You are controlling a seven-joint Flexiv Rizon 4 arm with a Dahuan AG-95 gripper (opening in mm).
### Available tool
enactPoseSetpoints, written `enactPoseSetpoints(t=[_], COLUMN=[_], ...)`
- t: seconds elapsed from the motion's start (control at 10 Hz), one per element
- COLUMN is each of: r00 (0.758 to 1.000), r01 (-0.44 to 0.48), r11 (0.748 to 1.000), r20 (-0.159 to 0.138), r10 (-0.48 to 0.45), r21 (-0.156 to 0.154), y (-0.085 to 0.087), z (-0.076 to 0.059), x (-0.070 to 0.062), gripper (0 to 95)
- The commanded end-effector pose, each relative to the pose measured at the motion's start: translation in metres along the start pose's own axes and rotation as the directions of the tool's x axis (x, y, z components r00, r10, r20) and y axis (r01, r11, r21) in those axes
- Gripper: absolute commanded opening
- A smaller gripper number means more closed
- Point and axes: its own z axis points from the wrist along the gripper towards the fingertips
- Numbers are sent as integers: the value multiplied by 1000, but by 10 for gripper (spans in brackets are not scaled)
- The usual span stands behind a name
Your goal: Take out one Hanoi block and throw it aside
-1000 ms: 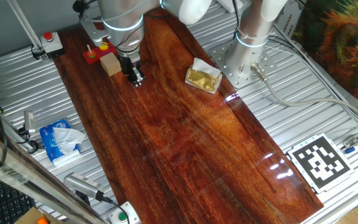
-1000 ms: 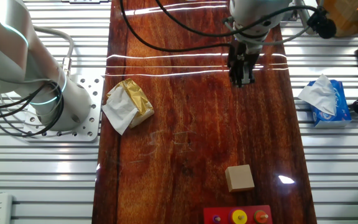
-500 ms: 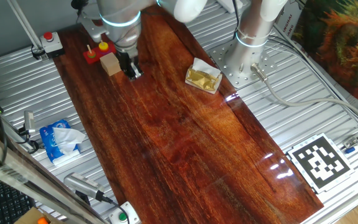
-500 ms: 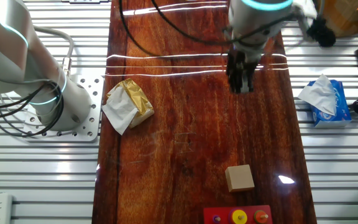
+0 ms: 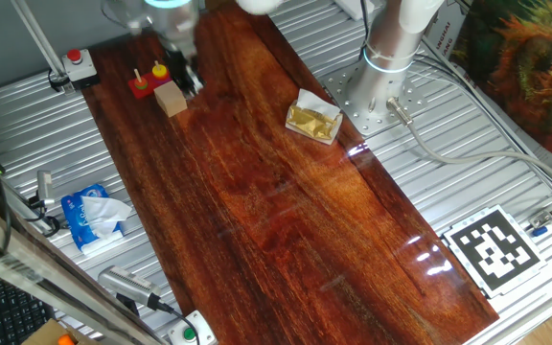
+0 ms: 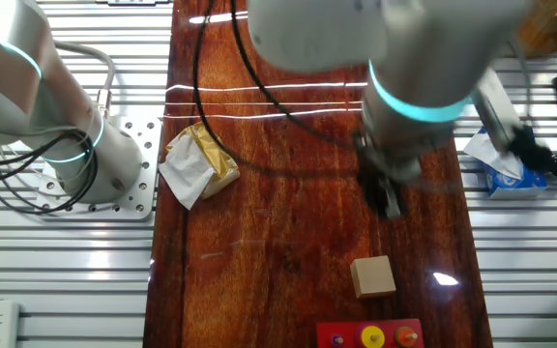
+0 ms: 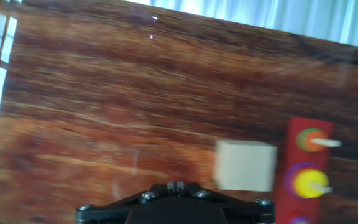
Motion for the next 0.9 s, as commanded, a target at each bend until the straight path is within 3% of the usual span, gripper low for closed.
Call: enactPoseSetpoints(t=[0.1, 0.2, 0.3, 0.9], r00=[995, 994, 997, 995], r01=[95, 111, 76, 103], r11=[995, 994, 997, 995], r20=[3, 4, 1, 2], r10=[-95, -111, -76, -103], r21=[-17, -18, -18, -16], y=[-111, -137, -146, -146], z=[-2, -2, 0, 5], x=[11, 13, 13, 12], gripper=[0, 0, 0, 0])
